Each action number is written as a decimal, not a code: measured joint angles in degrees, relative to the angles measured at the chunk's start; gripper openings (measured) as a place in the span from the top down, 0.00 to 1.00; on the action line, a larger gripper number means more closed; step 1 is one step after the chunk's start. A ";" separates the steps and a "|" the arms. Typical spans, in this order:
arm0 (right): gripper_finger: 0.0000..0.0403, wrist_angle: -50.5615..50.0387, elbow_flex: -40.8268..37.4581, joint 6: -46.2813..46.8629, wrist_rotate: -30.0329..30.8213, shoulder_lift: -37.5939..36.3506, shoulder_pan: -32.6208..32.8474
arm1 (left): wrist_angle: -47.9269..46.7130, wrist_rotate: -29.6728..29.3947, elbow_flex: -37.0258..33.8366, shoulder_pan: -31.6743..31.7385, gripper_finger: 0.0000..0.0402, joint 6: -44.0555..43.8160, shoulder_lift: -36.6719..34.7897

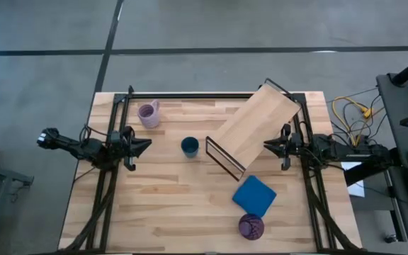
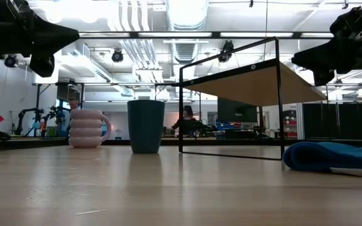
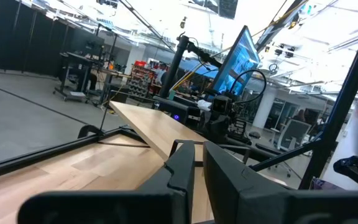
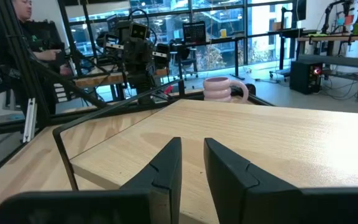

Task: Stack small to large cups/mugs on shelf

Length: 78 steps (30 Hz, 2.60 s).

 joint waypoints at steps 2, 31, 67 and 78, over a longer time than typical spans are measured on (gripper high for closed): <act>0.84 0.00 0.00 -0.01 0.00 0.01 0.02 | -0.01 0.01 -0.01 0.01 0.95 0.00 0.00; 0.84 0.02 0.01 0.00 0.00 0.02 0.02 | 0.00 0.00 0.00 0.00 0.95 0.00 0.01; 0.84 -18.12 61.87 -2.80 -3.54 37.62 0.56 | -23.28 -0.24 57.26 0.00 0.95 14.99 31.62; 0.84 -29.73 82.52 2.21 -3.52 49.64 0.56 | -30.53 -10.63 57.44 0.08 0.95 9.21 32.17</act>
